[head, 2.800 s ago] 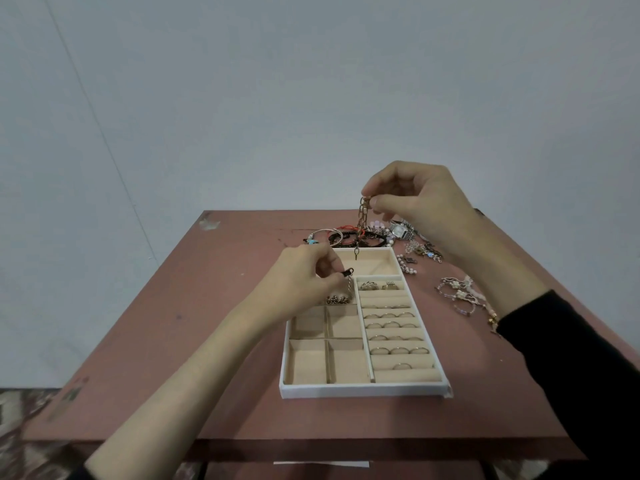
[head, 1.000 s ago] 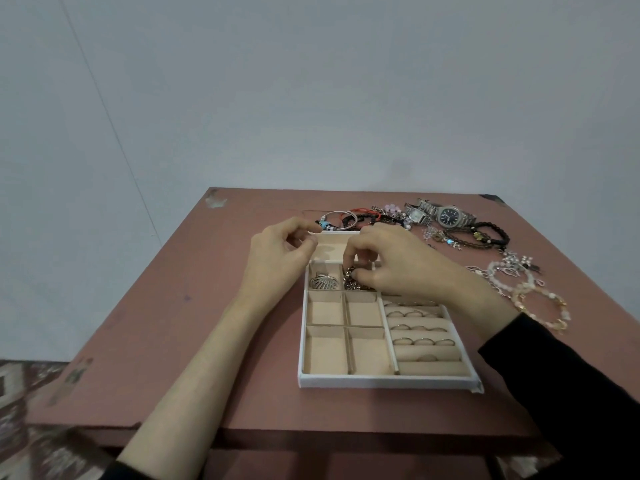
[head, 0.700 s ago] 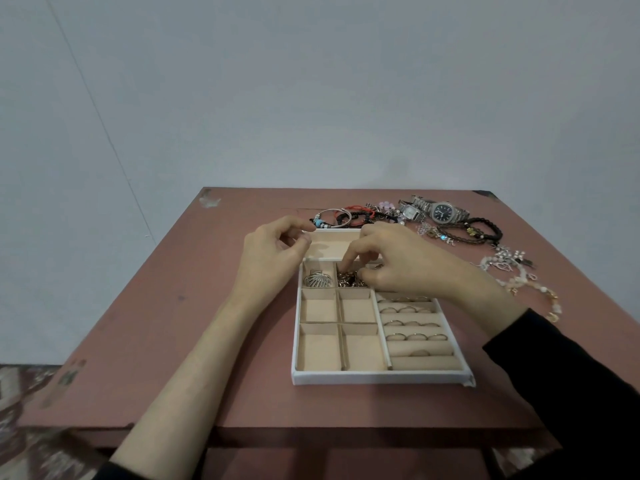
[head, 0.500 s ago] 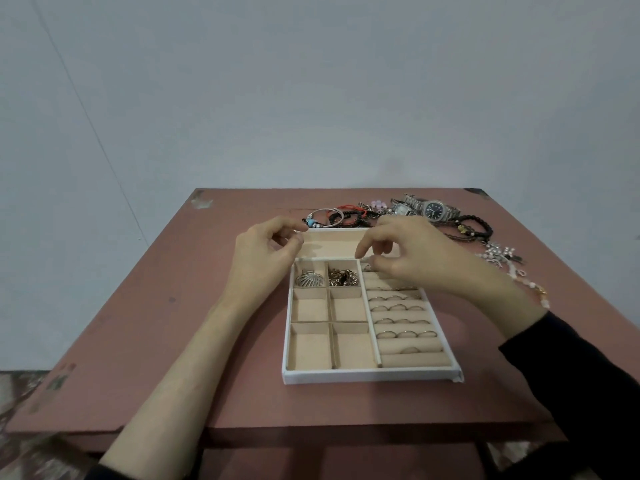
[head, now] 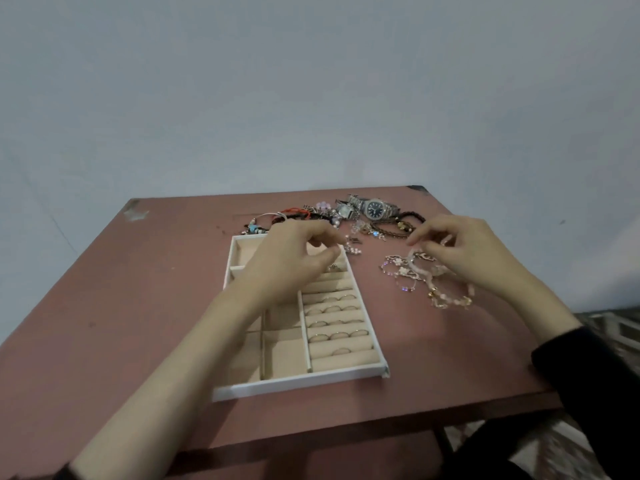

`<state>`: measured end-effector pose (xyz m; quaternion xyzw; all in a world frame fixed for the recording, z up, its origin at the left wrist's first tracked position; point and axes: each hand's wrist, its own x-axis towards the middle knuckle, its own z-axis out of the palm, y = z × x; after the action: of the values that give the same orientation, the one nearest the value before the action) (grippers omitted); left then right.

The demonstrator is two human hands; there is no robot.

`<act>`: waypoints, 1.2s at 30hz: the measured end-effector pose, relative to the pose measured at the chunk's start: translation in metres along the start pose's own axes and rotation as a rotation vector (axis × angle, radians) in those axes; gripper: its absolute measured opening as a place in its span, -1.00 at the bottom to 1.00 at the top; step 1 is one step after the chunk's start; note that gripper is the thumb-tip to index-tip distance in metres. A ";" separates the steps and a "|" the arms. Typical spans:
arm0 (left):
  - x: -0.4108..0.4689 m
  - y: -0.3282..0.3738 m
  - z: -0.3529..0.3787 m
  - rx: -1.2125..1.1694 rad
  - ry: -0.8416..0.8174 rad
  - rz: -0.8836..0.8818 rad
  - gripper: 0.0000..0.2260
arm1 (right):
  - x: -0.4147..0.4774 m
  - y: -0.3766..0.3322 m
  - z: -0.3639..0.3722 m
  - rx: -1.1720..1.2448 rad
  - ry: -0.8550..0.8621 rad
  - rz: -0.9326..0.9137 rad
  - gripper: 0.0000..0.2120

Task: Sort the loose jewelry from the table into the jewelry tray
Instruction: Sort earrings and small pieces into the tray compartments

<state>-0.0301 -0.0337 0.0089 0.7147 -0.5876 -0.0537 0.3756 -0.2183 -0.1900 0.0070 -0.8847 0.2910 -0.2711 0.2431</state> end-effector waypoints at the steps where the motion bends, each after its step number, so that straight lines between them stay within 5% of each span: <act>1: 0.005 0.005 0.007 0.022 -0.036 0.032 -0.88 | -0.003 0.006 0.001 0.005 0.017 0.015 -0.73; 13: 0.038 0.033 0.068 0.340 -0.387 0.239 -0.80 | -0.008 0.040 0.015 0.012 0.298 0.067 -0.74; 21: 0.040 0.023 0.074 0.314 -0.337 0.255 -0.91 | -0.011 0.038 0.015 0.018 0.269 0.042 -0.77; 27: 0.036 0.024 0.055 -0.034 -0.110 0.091 -0.93 | -0.015 0.027 0.015 0.037 0.216 0.028 -0.80; 32: 0.033 0.021 0.044 -0.183 0.034 0.027 -0.93 | -0.013 0.023 0.024 -0.095 0.083 -0.090 -0.93; 36: 0.032 0.018 0.039 -0.178 0.049 0.014 -0.94 | -0.011 0.020 0.032 -0.236 0.047 -0.202 -0.81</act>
<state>-0.0555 -0.0809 0.0037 0.6755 -0.5762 -0.0857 0.4521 -0.2137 -0.1890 -0.0319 -0.9253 0.2360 -0.2788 0.1021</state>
